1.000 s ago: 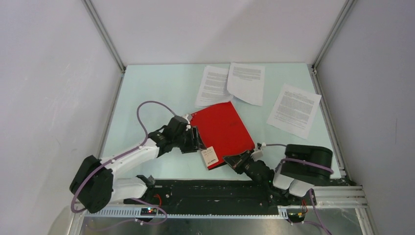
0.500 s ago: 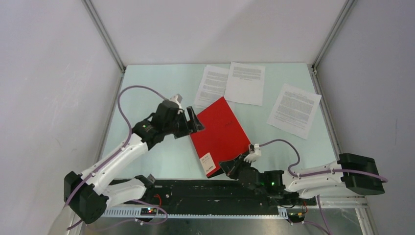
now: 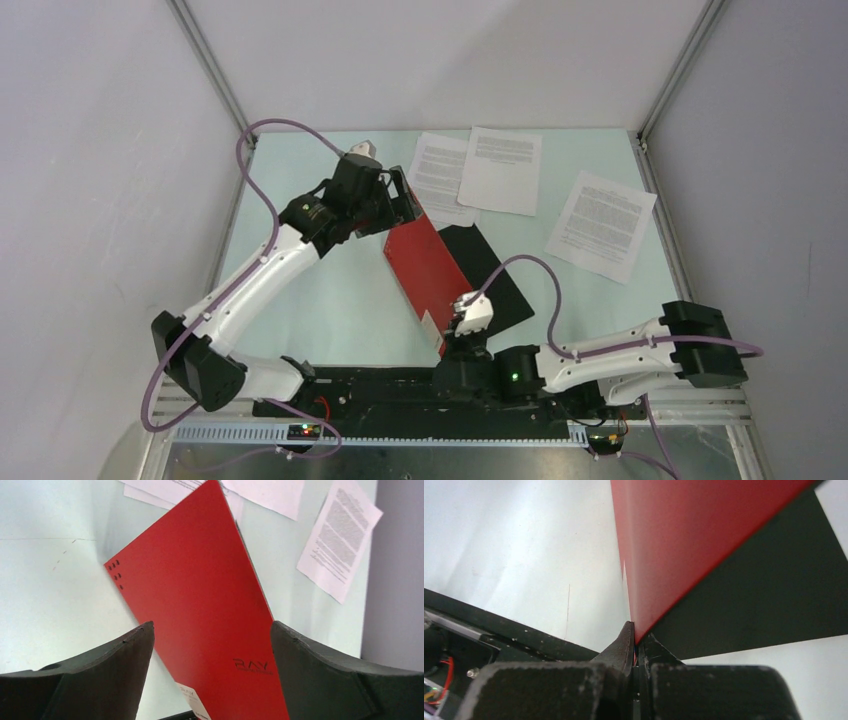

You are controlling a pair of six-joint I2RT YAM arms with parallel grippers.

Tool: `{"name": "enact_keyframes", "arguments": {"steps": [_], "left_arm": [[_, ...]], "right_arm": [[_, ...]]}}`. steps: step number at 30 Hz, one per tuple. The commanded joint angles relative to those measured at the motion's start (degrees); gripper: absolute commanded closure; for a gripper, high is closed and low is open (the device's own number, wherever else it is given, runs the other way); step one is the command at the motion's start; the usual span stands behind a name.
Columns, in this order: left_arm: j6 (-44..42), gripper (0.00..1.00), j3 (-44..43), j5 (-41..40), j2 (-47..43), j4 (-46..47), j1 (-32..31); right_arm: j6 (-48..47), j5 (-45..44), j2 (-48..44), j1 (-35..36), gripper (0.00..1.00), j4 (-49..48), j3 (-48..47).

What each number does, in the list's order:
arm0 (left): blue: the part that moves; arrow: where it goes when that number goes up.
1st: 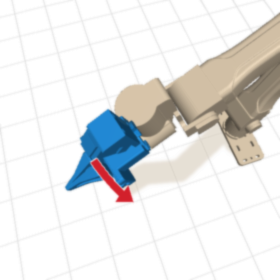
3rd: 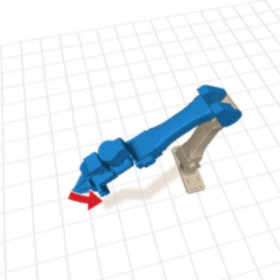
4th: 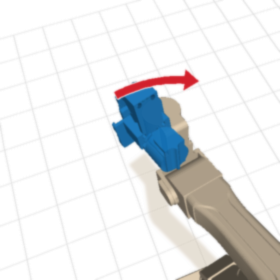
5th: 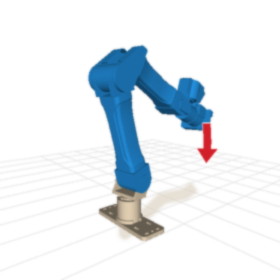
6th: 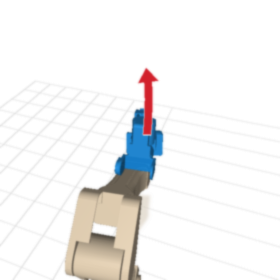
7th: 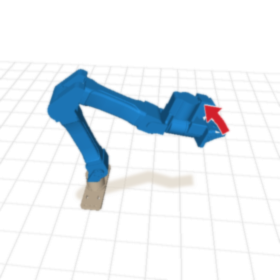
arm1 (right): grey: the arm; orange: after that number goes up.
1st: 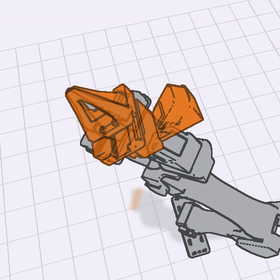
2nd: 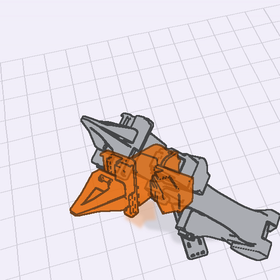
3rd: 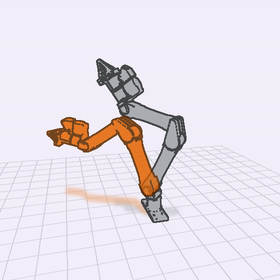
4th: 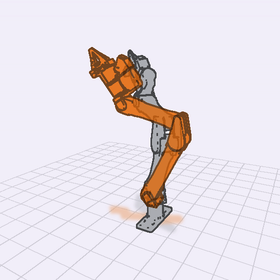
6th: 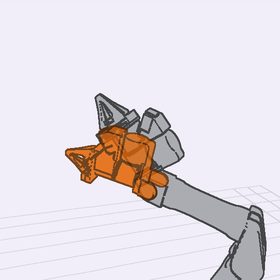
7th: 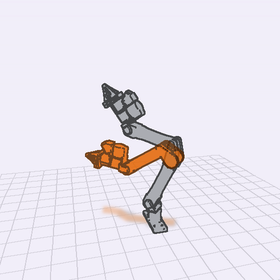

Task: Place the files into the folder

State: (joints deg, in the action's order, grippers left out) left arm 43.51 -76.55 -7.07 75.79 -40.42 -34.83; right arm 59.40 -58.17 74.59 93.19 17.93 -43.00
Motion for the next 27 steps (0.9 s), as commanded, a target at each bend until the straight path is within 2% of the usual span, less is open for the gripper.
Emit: {"name": "enact_keyframes", "arguments": {"steps": [1,8,18,20,21,23,27], "left_arm": [[-2.0,0.1,-3.1,-6.8,1.2,-3.5,-1.2],[-1.6,0.14,-3.4,-9.8,-0.3,-4.4,-1.6],[0.8,0.13,-0.2,-9.5,-9.6,-5.4,-2.1],[1.1,0.13,1.1,-9.7,-12.1,-5.8,-2.1],[1.1,0.12,1.8,-10.0,-13.7,-6.0,-2.0],[0.9,0.12,2.5,-11.1,-15.7,-6.8,-2.0],[-0.3,0.11,2.8,-12.7,-18.0,-8.2,-1.8]], "right_arm": [[-11.3,-6.8,3.4,0.9,1.0,6.4,-6.1],[-15.8,-6.9,8.0,1.8,1.0,7.5,-10.2],[-15.5,-5.8,12.3,2.2,1.0,9.7,-13.0],[-16.0,-5.6,12.8,2.5,0.9,10.0,-13.9],[-16.3,-5.6,13.1,2.8,0.79,9.8,-14.2],[-18.0,-4.9,13.1,3.2,0.65,7.9,-14.7],[-21.8,-3.2,12.6,5.1,0.44,4.1,-15.9]]}}
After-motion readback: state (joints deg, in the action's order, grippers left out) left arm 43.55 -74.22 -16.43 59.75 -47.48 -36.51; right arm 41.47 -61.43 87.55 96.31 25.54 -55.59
